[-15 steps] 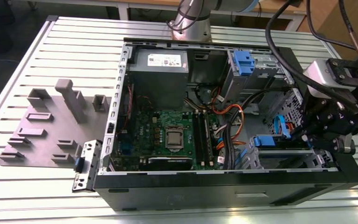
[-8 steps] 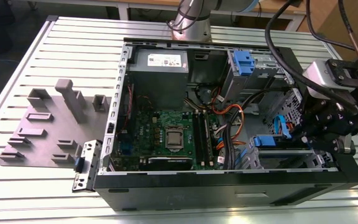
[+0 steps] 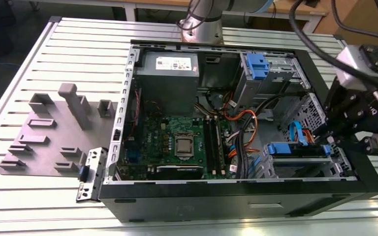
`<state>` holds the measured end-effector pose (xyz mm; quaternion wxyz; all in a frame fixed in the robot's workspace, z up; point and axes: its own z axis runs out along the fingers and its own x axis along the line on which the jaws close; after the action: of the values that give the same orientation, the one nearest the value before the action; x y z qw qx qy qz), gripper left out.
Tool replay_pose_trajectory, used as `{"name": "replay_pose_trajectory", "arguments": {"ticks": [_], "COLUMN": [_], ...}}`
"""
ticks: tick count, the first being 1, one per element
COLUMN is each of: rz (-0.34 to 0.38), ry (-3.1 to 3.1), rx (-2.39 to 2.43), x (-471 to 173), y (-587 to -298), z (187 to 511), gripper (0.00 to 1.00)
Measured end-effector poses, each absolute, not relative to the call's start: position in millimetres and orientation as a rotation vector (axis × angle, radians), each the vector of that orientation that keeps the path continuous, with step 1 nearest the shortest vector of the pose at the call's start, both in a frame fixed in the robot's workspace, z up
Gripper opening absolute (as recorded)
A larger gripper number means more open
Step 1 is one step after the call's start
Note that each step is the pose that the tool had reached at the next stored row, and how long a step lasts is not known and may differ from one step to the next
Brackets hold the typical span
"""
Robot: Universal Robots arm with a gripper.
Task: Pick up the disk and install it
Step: 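Insert the second disk wire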
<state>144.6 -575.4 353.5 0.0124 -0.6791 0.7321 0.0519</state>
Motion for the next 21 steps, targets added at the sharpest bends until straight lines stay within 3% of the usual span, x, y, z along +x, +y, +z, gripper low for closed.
{"name": "replay_pose_trajectory", "arguments": {"ticks": [21], "rz": [0.169], "ry": [2.273], "rx": [-2.109], "x": [130.8], "y": [-575.3], "z": [357.0], "gripper": [0.24]}}
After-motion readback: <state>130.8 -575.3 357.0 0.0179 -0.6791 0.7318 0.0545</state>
